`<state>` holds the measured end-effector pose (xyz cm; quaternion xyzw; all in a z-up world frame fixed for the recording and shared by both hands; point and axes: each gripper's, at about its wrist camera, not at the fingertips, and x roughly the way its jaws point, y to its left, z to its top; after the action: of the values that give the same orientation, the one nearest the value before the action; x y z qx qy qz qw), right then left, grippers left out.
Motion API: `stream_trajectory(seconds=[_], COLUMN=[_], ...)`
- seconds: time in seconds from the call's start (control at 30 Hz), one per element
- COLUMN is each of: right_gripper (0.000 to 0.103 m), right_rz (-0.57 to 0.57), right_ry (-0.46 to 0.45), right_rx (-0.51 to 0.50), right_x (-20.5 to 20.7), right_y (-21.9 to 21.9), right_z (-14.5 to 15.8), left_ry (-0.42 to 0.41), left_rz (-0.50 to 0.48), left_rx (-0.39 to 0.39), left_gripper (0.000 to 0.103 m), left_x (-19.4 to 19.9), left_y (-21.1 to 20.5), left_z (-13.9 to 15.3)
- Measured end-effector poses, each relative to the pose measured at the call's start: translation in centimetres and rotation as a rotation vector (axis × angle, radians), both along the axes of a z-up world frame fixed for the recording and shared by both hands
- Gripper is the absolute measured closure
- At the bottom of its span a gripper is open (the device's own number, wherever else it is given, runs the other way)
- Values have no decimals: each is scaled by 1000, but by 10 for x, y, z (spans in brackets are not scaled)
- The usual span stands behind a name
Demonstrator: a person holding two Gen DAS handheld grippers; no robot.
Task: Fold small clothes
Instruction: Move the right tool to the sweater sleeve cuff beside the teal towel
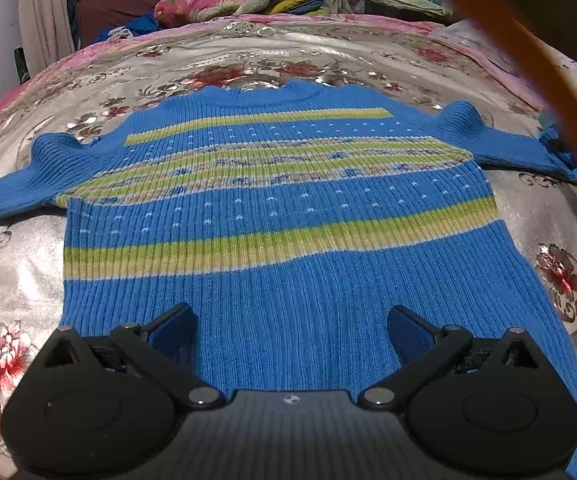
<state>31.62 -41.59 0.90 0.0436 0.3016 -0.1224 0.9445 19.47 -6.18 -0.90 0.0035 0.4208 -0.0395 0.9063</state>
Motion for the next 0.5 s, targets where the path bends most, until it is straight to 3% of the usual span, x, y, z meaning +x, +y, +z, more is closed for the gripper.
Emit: stream_trajectory(seconds=[0.23, 0.33, 0.5], right_gripper=[65, 66, 66], right_rz=[-22, -36, 17], right_ry=[-23, -26, -29], right_rx=[-20, -75, -93], right_x=[1, 1, 2], right_y=[-6, -7, -5], right_z=[4, 7, 9], left_ry=[-11, -11, -18], left_rz=[-7, -3, -3], left_rx=[3, -3, -4], left_gripper=[0, 0, 0], left_x=[-2, -1, -2], left_y=[0, 0, 0], left_z=[-2, -2, -3])
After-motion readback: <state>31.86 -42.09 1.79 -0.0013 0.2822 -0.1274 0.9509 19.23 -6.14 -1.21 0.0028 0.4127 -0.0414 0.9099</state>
